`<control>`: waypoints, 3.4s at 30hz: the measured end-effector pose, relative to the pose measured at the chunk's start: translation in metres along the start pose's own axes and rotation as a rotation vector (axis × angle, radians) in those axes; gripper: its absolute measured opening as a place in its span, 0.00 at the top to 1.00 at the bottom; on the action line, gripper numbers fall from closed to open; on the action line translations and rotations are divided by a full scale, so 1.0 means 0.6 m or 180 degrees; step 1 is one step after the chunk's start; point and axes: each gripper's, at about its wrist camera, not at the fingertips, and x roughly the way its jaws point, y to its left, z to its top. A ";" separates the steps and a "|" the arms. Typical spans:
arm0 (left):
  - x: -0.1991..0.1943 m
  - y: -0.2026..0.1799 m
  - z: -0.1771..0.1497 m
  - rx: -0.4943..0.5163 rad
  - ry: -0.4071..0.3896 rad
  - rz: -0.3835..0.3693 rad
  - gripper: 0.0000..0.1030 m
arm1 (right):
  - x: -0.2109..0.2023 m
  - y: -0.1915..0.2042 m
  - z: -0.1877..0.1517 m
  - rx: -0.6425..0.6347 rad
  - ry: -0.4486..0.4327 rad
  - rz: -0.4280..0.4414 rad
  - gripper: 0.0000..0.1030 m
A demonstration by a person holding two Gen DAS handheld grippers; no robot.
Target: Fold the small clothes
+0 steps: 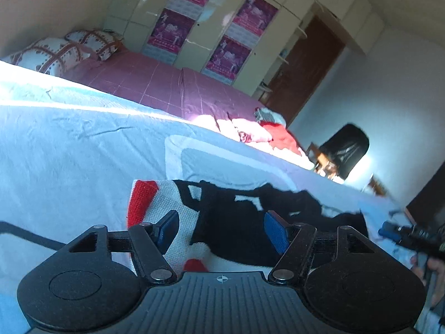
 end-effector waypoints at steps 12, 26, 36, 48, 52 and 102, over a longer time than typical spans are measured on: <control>0.044 -0.022 0.011 0.0557 0.0367 0.0256 0.45 | 0.100 0.060 -0.006 -0.0755 0.0495 -0.0294 0.58; 0.013 -0.044 0.000 0.0833 0.0057 0.0411 0.95 | 0.114 0.111 -0.021 -0.1319 0.0282 -0.0631 0.95; -0.031 -0.037 0.021 0.0555 -0.0507 0.0310 0.95 | 0.079 0.117 0.003 -0.1298 -0.0204 -0.0756 0.95; 0.048 -0.003 0.017 0.0252 -0.0114 0.0594 0.95 | 0.148 0.086 -0.011 -0.1133 0.0070 -0.1013 0.95; 0.065 -0.002 0.019 0.0220 0.0036 0.0655 0.95 | 0.162 0.083 -0.016 -0.1151 0.0154 -0.1080 0.95; 0.023 -0.074 -0.027 0.0685 -0.0124 0.1214 0.31 | 0.073 0.096 -0.029 -0.1007 -0.0121 -0.1345 0.69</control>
